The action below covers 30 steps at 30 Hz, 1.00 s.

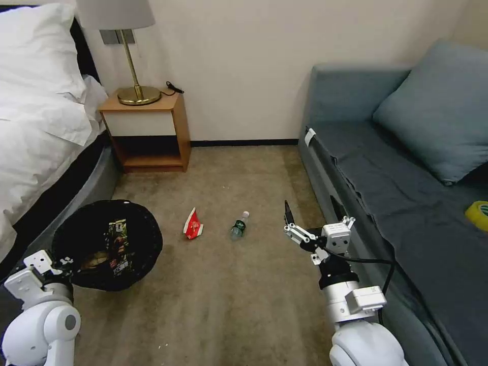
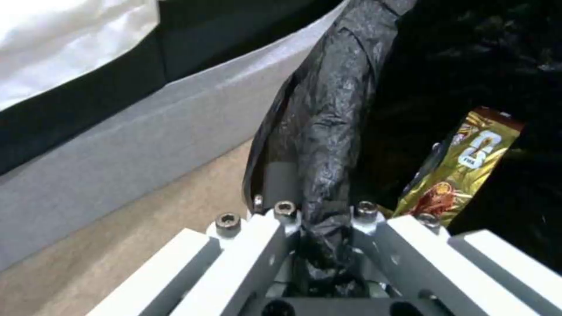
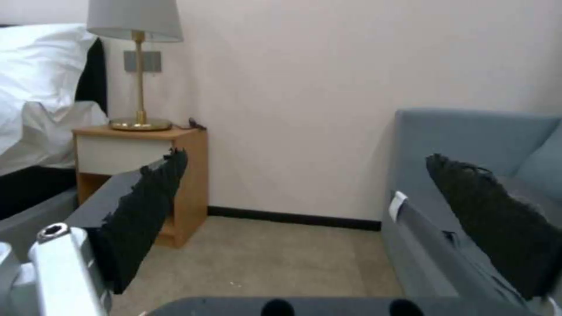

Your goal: Pick up the trash bin, then pick up the garbage on the floor and place it into the trash bin.

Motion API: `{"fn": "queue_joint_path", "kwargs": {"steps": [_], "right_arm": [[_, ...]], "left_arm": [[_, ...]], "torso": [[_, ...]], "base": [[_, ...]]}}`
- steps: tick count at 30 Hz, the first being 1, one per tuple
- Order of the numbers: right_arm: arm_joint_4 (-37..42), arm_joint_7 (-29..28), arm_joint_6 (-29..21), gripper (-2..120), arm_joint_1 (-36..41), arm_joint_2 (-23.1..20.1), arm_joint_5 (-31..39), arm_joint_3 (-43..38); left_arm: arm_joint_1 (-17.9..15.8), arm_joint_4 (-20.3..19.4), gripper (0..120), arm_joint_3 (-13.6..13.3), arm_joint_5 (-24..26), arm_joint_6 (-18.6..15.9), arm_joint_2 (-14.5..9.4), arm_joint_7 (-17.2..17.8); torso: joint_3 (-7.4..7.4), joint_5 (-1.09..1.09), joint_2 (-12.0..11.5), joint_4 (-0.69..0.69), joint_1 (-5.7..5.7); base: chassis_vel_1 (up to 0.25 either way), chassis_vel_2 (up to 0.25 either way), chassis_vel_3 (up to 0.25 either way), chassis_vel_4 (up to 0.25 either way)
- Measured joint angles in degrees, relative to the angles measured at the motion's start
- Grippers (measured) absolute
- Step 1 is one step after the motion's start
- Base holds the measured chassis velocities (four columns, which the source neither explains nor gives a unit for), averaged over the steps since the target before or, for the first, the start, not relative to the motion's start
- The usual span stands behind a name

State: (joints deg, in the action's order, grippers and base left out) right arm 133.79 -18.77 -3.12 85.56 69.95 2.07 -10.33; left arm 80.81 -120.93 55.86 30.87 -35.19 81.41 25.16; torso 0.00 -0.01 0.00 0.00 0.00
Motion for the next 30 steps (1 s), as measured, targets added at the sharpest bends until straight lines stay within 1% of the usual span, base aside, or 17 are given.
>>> {"fn": "queue_joint_path", "kwargs": {"steps": [9,18,30], "right_arm": [[-1.2,-0.1,0.1,100,-1.1,-0.2,0.4,0.8],[-2.1,-0.1,-0.4,100,-2.4,-0.6,1.2,1.3],[-3.1,-0.2,-1.2,100,-4.0,-1.0,2.3,2.0]], "left_arm": [[-0.1,0.3,2,0.4,0.0,0.0,0.1,0.0],[-0.5,0.8,2,0.5,0.0,0.0,0.2,0.0],[-1.0,1.4,2,0.5,0.0,0.1,-0.1,0.0]], "torso": [[0.01,0.0,0.0,-0.01,0.01],[0.0,0.01,0.0,0.0,0.0],[0.0,0.0,0.0,0.0,0.0]], "base": [[-0.159,0.151,0.151,-0.146],[-0.113,0.122,0.116,-0.1],[-0.145,0.132,0.147,-0.149]]}}
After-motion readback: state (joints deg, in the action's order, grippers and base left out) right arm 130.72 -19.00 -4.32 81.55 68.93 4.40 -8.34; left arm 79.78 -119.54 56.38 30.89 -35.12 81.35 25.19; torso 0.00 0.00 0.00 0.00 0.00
